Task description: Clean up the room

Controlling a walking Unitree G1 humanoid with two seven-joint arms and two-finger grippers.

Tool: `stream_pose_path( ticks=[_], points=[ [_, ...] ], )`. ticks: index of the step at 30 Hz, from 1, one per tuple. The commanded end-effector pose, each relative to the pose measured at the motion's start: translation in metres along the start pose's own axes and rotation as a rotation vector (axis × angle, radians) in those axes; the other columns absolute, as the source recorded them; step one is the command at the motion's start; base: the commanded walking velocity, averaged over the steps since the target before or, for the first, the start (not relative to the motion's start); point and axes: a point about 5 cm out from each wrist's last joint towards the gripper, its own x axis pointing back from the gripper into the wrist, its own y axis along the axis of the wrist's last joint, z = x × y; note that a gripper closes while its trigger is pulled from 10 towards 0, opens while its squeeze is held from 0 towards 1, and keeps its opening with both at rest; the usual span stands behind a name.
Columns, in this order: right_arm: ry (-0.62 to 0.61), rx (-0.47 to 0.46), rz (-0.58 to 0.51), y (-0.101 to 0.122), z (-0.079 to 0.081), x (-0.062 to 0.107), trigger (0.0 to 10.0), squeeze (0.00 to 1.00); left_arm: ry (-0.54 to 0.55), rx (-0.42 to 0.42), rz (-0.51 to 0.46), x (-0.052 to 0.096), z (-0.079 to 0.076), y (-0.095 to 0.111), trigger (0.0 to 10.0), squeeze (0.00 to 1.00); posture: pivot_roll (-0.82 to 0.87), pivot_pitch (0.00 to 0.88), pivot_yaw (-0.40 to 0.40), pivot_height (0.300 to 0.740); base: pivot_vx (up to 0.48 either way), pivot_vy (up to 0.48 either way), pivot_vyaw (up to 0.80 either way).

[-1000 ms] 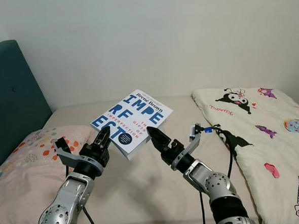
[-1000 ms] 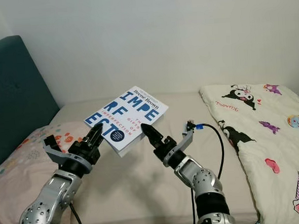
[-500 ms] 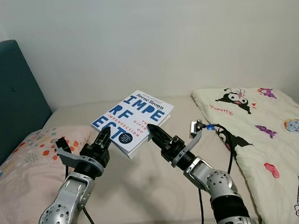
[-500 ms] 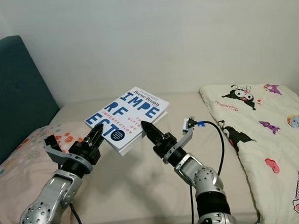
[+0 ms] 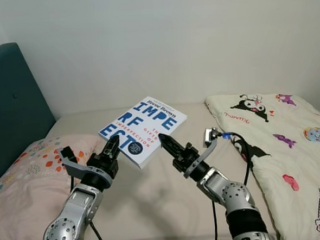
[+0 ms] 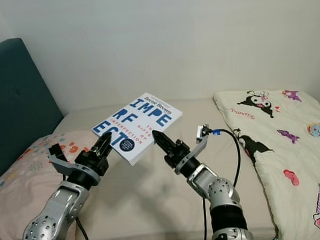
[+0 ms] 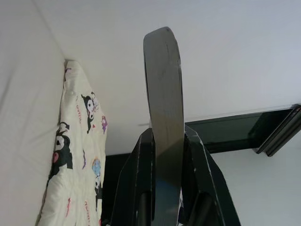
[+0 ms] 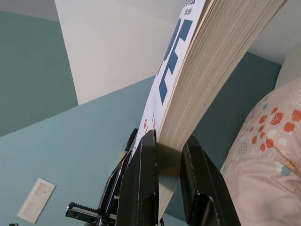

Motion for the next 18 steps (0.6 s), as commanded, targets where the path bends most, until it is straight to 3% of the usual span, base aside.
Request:
stream_pose_path(
  ticks=[1, 7, 8, 14, 15, 17, 18],
  points=[
    [0.012, 0.0, -0.002, 0.001, 0.003, -0.002, 0.0, 0.0, -0.014, 0.023, 0.046, 0.0, 0.001, -0.021, 10.0, 0.0, 0.01, 0.0, 0.013, 0.74, 0.0, 0.0, 0.0],
    [0.006, 0.009, -0.004, 0.002, 0.003, -0.003, 0.0, 0.0, 0.014, -0.019, 0.051, 0.001, 0.005, -0.022, 10.0, 0.0, 0.01, 0.0, 0.012, 0.74, 0.0, 0.0, 0.0],
    [0.005, 0.013, -0.006, 0.003, 0.003, -0.003, 0.0, 0.0, 0.024, -0.032, 0.047, 0.001, 0.007, -0.021, 10.0, 1.0, 0.01, 0.0, 0.011, 0.74, 0.0, 0.0, 0.0],
    [0.005, 0.017, -0.01, 0.006, 0.004, -0.002, 0.0, 0.0, 0.044, -0.056, 0.04, 0.001, 0.009, -0.02, 10.0, 1.0, 0.01, 0.0, 0.011, 0.74, 0.0, 0.0, 0.0],
    [0.001, 0.02, -0.013, 0.007, 0.004, -0.001, 0.0, 0.0, 0.055, -0.066, 0.037, 0.002, 0.011, -0.019, 10.0, 0.88, 0.01, 0.0, 0.01, 0.74, 0.0, 0.0, 0.0],
    [-0.005, 0.03, -0.02, 0.01, 0.003, -0.001, 0.0, 0.0, 0.069, -0.08, 0.028, 0.002, 0.013, -0.017, 10.0, 0.88, 0.01, 0.0, 0.011, 0.74, 0.0, 0.0, 0.0],
    [-0.02, 0.048, -0.033, 0.014, 0.002, 0.001, 0.0, 0.0, 0.09, -0.109, 0.008, 0.003, 0.016, -0.012, 10.0, 0.0, 0.01, 0.0, 0.013, 0.74, 0.0, 0.0, 0.0]
  ],
)
